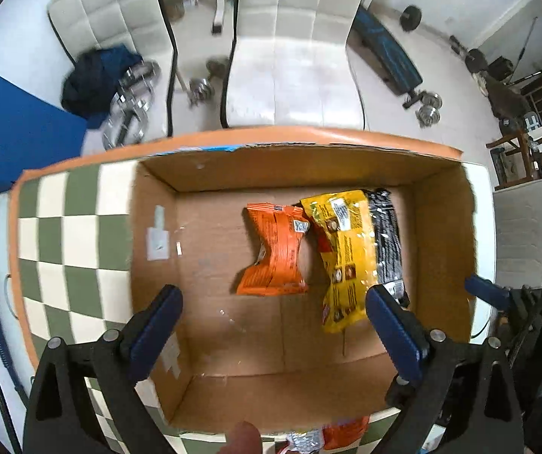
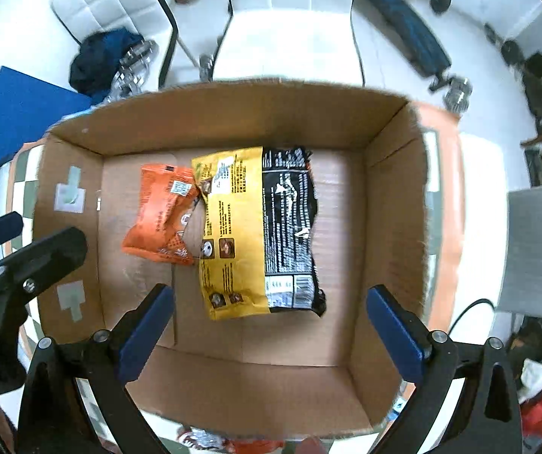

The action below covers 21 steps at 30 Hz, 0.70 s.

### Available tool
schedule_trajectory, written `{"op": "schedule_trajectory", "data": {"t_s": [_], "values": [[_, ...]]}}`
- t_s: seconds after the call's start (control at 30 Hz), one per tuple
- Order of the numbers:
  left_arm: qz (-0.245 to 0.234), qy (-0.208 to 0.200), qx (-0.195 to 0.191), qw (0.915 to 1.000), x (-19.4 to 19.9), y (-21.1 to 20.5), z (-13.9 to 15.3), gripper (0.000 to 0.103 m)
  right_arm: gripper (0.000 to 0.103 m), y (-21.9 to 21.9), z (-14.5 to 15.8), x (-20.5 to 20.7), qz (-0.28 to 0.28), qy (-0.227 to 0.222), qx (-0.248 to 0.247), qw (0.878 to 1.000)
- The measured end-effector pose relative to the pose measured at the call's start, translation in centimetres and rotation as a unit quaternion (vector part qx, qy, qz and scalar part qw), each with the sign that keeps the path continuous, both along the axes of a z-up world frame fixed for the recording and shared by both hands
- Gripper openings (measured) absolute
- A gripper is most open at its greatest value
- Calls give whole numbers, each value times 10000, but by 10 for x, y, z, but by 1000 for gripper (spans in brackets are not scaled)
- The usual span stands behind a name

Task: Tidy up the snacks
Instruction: 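Move both open tools back to the snack pile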

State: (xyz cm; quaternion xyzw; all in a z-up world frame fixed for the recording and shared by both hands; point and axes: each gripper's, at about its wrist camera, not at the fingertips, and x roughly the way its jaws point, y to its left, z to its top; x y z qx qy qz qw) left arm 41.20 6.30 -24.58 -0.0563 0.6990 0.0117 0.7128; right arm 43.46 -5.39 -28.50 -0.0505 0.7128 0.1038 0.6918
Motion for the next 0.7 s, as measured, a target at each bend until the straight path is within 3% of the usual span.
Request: {"op": "schedule_trajectory", "data": {"t_s": [0.1,0.3,0.43,0.5,0.57,0.7], "values": [[28,-453,277,9986,-22,-2,28,99,103,-11,21,-17,-55,-195,256,9995],[270,-1130,432,9923,-74,0,79,99,103,-41,60,-61,-279,-346,809,9957],[461,-1364,526,9882,-120,-5,96,99,103,-78,62,-105,-1002,-25,1224,9874],[563,-1289,547,9886,-146,-6,92,99,103,-98,42,-128,-1473,445,1472,9771],[646,-1102,571,9902,-170,-9,80,99,103,-116,10,-155,-2018,1045,1725,9584],[832,-510,561,9936,-209,-8,39,99,103,-138,-64,-210,-3026,2302,2007,9029]]}}
